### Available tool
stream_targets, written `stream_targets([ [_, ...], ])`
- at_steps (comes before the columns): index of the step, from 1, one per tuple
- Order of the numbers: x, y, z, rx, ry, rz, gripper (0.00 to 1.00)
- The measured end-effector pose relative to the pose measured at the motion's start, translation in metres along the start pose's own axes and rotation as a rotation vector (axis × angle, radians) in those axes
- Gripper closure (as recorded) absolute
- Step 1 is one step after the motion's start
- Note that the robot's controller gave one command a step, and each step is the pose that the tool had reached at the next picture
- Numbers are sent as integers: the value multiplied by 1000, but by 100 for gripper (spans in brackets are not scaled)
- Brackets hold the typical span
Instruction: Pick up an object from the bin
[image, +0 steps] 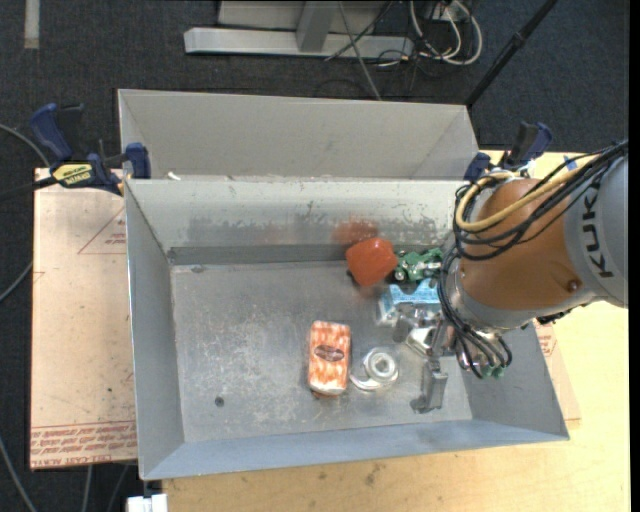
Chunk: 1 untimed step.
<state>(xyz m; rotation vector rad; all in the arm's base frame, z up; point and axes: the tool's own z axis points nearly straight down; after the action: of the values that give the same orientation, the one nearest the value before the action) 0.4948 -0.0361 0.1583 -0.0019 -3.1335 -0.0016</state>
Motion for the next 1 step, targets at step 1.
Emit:
stream_targets([
  [1,-2,0,-4,1,-9,-1,0],
])
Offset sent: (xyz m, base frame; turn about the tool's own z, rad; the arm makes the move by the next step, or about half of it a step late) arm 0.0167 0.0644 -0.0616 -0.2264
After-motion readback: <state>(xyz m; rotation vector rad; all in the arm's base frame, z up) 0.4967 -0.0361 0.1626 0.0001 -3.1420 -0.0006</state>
